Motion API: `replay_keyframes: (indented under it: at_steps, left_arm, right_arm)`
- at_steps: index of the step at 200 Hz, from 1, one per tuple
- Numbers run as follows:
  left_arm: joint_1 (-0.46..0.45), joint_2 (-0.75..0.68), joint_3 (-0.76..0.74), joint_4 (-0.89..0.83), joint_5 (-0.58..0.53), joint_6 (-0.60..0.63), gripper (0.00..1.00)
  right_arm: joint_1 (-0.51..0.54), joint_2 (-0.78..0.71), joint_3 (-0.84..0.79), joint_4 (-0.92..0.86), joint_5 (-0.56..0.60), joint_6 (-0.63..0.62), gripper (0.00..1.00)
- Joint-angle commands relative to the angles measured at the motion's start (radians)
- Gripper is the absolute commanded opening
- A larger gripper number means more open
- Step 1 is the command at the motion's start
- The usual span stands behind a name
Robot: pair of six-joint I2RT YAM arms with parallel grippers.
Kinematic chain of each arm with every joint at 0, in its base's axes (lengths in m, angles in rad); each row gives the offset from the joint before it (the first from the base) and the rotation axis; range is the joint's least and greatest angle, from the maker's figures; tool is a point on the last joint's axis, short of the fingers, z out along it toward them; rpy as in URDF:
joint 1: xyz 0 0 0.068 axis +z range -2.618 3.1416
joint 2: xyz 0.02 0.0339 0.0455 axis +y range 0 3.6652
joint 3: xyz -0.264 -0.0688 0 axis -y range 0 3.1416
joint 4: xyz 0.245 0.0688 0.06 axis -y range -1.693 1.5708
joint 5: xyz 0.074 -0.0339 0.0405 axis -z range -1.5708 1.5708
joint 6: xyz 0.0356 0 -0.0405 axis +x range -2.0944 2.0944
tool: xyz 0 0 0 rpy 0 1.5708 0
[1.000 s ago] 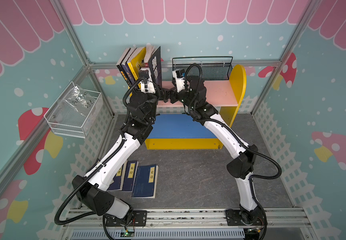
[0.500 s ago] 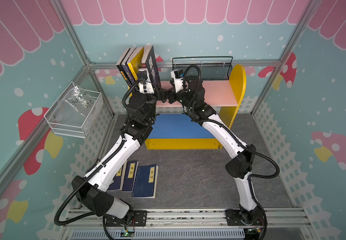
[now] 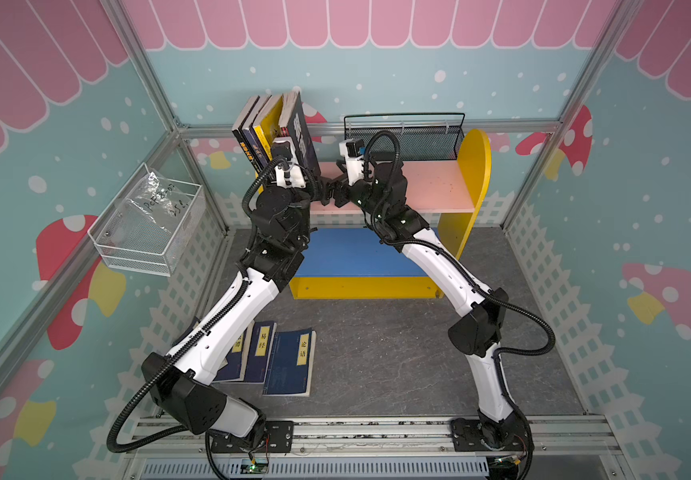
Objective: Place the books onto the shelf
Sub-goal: 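Press the wolf book against the yellow book with both grippers, then open the left gripper and raise it away while right gripper holds the wolf book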
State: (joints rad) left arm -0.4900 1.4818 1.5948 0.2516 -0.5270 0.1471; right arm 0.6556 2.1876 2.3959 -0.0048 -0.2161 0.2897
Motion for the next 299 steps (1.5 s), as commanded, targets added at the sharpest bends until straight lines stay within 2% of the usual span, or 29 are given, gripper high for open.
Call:
replay_keyframes:
  at_steps: [1,59,101,130,197,229,253,280,299]
  left_arm:
    - [0.004,-0.031,-0.003,0.046,-0.003,0.028,0.04]
    - [0.004,-0.037,-0.009,0.043,-0.001,0.019,0.07]
    - [0.002,-0.041,-0.022,0.057,-0.008,0.021,0.20]
    - [-0.005,-0.069,-0.050,0.100,-0.004,0.025,0.36]
    - [-0.028,-0.133,-0.091,0.130,-0.031,0.063,0.52]
    - [-0.048,-0.218,-0.164,0.184,-0.069,0.087,0.61]
    - [-0.049,-0.327,-0.225,0.155,-0.087,0.028,0.65]
    - [-0.045,-0.464,-0.282,0.047,-0.123,-0.045,0.71]
    - [-0.045,-0.538,-0.302,-0.067,-0.132,-0.089,0.73]
  right_arm:
    - [0.037,0.092,-0.029,-0.144,-0.042,0.055,1.00]
    - [0.041,0.098,-0.029,-0.158,-0.032,0.052,1.00]
    - [0.042,0.108,-0.029,-0.168,-0.028,0.059,0.99]
    - [0.044,0.121,-0.029,-0.170,-0.015,0.073,0.99]
    - [0.045,0.150,-0.029,-0.164,-0.022,0.094,0.99]
    - [0.048,0.155,-0.028,-0.163,-0.022,0.094,0.99]
    - [0.047,0.157,-0.028,-0.164,-0.023,0.094,0.99]
    - [0.047,0.146,-0.028,-0.162,-0.023,0.073,0.99]
    - [0.045,0.125,-0.027,-0.162,0.017,0.038,0.99]
